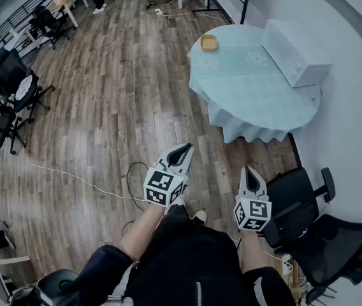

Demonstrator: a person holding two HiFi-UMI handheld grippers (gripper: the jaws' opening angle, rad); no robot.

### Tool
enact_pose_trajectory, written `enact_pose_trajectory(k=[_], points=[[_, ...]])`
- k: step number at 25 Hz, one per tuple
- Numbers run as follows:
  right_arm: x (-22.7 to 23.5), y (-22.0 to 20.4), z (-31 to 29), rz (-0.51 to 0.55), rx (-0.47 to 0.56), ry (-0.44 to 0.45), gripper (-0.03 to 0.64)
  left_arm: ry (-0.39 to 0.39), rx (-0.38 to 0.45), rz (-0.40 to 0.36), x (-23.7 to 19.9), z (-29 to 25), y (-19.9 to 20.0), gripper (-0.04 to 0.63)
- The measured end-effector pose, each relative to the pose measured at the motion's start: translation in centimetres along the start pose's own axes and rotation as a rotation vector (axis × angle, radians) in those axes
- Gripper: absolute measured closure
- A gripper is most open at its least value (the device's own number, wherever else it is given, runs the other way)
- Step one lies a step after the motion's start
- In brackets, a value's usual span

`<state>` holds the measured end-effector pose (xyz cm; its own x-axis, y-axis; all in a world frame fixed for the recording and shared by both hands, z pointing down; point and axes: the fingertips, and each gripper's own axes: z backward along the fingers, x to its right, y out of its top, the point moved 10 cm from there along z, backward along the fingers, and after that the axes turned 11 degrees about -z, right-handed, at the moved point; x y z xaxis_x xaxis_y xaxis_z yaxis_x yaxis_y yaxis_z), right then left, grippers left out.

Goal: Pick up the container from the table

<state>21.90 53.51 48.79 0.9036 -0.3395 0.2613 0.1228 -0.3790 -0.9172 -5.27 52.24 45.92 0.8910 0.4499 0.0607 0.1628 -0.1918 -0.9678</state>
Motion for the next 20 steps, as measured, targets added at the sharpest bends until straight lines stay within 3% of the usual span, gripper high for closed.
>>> enact_pose_trajectory(k=[5,20], points=[[0.0,0.1,0.1,0.0,0.036,0.013,0.592,-0.003,-0.007,0.009,-0.1,-0.2,-0.2,0.565],[1.6,-0.5,0.7,-0.034,0.012,0.019,0.592,0.0,-0.023,0.012,2.3,-0.8,-0.1,0.565]])
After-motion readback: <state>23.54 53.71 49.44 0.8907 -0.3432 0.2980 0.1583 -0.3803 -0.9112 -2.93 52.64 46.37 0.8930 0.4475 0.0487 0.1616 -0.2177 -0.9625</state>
